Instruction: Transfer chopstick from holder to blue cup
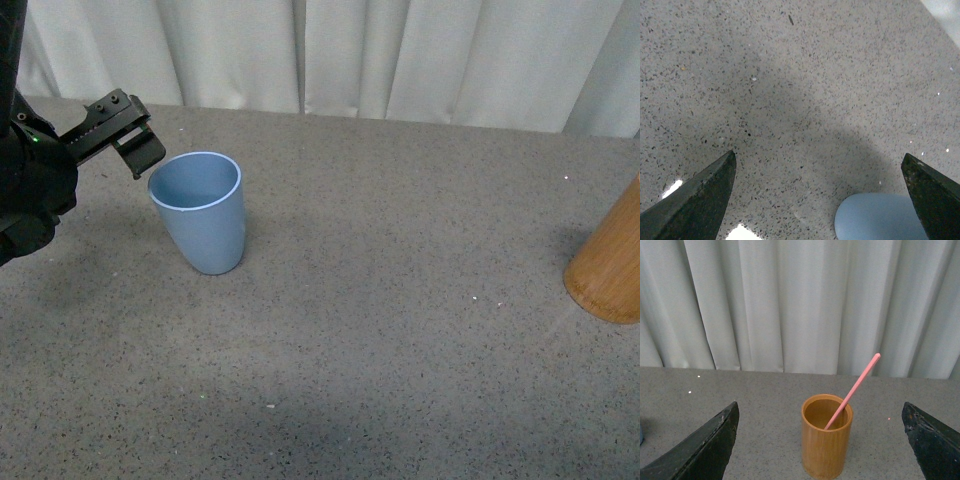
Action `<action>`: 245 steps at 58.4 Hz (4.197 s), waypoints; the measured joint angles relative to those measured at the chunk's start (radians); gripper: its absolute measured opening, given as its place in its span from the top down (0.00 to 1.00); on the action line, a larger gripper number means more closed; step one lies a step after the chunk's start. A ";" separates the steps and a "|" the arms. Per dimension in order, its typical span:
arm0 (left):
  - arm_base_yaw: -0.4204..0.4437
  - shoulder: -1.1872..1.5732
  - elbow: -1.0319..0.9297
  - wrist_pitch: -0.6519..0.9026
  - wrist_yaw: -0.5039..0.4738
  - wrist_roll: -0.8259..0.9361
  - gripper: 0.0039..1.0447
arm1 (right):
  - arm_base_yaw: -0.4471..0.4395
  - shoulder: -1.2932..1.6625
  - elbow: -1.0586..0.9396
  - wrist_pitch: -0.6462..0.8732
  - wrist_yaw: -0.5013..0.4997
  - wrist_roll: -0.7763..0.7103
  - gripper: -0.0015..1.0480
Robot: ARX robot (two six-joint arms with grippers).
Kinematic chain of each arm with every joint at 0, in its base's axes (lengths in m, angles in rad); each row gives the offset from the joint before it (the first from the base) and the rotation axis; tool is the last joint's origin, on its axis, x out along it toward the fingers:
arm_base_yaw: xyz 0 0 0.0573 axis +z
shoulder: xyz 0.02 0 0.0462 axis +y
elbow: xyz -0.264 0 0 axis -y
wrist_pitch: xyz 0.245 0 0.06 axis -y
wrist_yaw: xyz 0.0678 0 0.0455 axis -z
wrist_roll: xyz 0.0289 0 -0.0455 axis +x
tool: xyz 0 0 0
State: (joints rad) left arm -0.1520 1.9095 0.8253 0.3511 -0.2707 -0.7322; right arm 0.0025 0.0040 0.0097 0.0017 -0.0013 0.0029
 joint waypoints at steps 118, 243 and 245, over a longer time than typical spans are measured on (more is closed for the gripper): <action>-0.101 -0.038 -0.038 0.035 0.069 0.028 0.97 | 0.000 0.000 0.000 0.000 0.000 0.000 0.09; -0.407 0.014 0.164 -0.266 0.279 0.614 0.50 | 0.000 0.000 0.000 0.000 0.000 0.000 0.09; -0.407 0.014 0.167 -0.266 0.279 0.611 0.45 | 0.000 0.000 0.000 0.000 0.000 0.000 0.09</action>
State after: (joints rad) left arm -0.5594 1.9236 0.9924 0.0856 0.0086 -0.1215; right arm 0.0025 0.0040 0.0097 0.0017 -0.0013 0.0029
